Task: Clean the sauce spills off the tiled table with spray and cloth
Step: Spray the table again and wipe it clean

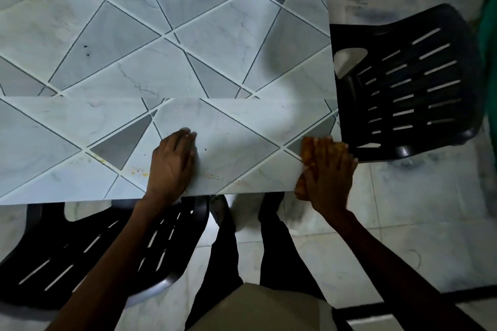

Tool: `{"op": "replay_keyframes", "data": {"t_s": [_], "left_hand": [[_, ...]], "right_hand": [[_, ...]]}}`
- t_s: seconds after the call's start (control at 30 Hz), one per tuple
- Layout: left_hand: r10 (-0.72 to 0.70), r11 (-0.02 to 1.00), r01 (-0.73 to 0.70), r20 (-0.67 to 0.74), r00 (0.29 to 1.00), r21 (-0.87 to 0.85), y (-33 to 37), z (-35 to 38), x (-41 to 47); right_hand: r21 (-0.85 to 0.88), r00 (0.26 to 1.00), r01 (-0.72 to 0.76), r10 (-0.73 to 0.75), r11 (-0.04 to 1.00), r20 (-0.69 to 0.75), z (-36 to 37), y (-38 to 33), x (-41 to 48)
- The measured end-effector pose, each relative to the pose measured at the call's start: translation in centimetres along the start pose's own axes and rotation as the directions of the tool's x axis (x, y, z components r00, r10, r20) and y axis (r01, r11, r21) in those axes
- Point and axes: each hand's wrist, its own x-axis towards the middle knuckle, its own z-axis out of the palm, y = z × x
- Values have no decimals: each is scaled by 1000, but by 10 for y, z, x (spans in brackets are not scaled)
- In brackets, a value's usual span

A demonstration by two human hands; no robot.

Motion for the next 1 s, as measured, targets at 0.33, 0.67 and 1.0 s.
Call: {"op": "replay_keyframes", "data": {"t_s": [0.33, 0.67, 1.0], "left_hand": [[-6, 1000, 7, -25, 1000, 10, -88, -49, -15], [-65, 998, 65, -97, 993, -1, -130, -60, -22], [-135, 991, 132, -172, 976, -28, -176, -85, -48]], "right_hand": [[130, 821, 566, -571, 814, -3, -5, -270, -46], [36, 999, 17, -16, 999, -41, -7, -141, 28], [48, 630, 775, -776, 631, 34, -7, -351, -45]]}}
